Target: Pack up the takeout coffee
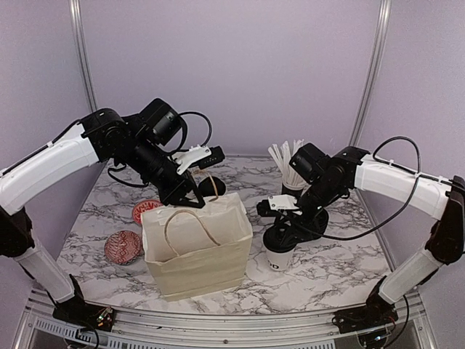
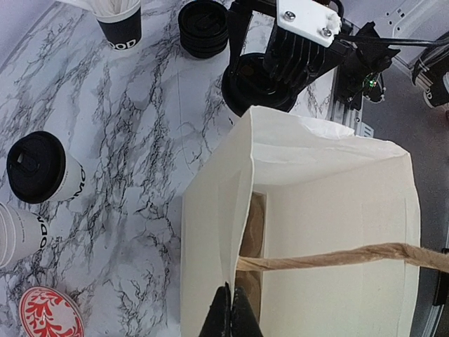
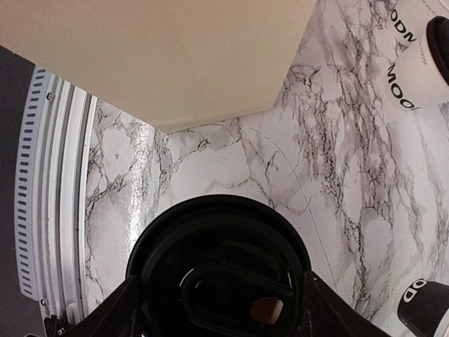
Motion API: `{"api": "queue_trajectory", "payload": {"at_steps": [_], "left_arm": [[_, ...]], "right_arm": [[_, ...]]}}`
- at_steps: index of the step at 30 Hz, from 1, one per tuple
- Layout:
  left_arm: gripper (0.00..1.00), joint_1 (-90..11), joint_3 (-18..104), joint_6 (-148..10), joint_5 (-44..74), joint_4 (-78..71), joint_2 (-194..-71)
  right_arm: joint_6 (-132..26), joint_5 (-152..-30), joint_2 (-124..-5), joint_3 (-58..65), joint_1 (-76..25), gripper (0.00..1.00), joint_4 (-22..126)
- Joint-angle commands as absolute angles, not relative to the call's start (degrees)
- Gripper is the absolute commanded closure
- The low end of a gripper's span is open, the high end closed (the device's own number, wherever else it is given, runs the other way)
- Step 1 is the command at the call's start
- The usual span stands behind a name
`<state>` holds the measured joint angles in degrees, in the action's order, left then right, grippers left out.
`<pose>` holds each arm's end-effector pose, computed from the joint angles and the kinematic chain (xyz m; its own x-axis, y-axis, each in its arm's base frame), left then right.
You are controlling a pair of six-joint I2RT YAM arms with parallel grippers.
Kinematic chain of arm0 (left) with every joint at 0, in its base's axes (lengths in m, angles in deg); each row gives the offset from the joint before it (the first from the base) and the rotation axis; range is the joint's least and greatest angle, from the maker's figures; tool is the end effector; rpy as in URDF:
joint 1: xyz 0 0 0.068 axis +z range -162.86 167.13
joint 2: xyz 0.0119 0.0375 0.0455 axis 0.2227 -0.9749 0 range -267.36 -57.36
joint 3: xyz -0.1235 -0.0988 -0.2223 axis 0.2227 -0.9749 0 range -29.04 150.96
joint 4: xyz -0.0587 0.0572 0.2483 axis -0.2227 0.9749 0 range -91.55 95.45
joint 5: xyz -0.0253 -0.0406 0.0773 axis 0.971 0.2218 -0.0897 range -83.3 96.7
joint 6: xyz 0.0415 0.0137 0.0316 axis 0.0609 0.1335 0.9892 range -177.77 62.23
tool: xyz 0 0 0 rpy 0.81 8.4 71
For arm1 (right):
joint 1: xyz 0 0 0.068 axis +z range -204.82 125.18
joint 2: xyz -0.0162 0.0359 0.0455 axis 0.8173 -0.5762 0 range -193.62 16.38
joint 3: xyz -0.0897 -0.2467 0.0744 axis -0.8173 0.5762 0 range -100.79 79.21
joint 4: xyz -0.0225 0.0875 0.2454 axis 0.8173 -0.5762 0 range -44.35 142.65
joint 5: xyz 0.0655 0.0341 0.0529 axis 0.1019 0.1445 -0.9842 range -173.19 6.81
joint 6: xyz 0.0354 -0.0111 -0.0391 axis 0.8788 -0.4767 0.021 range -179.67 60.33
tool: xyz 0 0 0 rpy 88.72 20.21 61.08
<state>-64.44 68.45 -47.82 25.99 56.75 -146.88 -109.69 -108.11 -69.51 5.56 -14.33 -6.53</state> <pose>0.1901 -0.2586 0.3881 -0.3207 0.6667 -0.6727 0.9401 0.3108 -0.1402 0.2086 0.1978 0.2828 0.0663 -0.8571 -0.5108 -0.9964 -0.0844 0.0124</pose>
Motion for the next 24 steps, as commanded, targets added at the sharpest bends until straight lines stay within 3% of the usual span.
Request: {"api": "queue_trajectory", "payload": {"at_steps": [1,9,24], "left_arm": [[1.0,-64.4,73.0,-43.7,28.9,58.8,-151.0],[1.0,-64.3,77.4,-41.4,28.5,59.1,-156.6],[1.0,-64.3,77.8,-41.1,28.4,59.1,-157.3]], "right_arm": [[-112.7,-107.3,-68.7,5.0,-14.3,0.28,-10.0],[-114.6,-103.0,-68.6,7.2,-14.3,0.27,-11.6],[-115.5,-96.9,-68.7,8.1,-14.2,0.15,-14.5]]}}
